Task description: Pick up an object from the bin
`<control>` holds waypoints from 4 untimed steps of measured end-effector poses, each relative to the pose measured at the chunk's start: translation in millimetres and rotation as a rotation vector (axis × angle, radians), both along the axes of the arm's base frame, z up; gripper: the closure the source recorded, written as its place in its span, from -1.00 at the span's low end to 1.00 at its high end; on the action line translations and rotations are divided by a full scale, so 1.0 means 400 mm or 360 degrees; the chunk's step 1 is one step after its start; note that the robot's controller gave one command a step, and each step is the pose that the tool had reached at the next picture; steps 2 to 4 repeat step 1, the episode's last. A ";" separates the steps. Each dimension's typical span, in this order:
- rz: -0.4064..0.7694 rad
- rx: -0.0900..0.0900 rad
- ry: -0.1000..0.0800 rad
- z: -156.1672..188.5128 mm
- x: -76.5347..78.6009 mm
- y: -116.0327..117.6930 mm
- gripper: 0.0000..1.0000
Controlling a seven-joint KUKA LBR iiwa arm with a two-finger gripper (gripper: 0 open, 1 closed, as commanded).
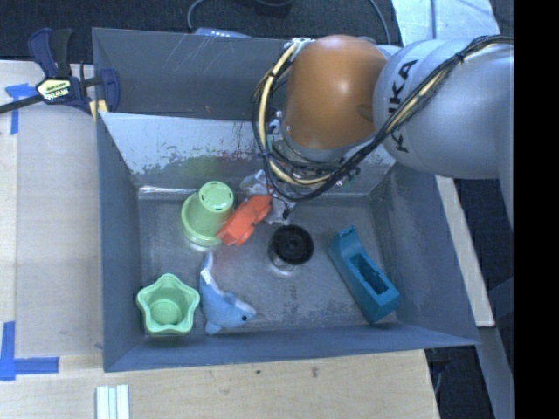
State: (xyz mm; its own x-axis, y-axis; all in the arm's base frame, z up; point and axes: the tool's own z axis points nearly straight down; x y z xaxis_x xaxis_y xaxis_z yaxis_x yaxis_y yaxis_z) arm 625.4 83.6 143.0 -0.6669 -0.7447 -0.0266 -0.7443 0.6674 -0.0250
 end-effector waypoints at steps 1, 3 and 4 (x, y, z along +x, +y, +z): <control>-0.0021 0.0002 0.0036 0.080 -0.020 -0.009 1.00; -0.0021 0.0002 0.0036 0.080 -0.020 -0.009 1.00; -0.0021 0.0002 0.0036 0.080 -0.020 -0.009 1.00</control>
Offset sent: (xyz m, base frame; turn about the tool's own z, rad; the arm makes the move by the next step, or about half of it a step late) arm -0.0047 -0.0038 0.1197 -0.0129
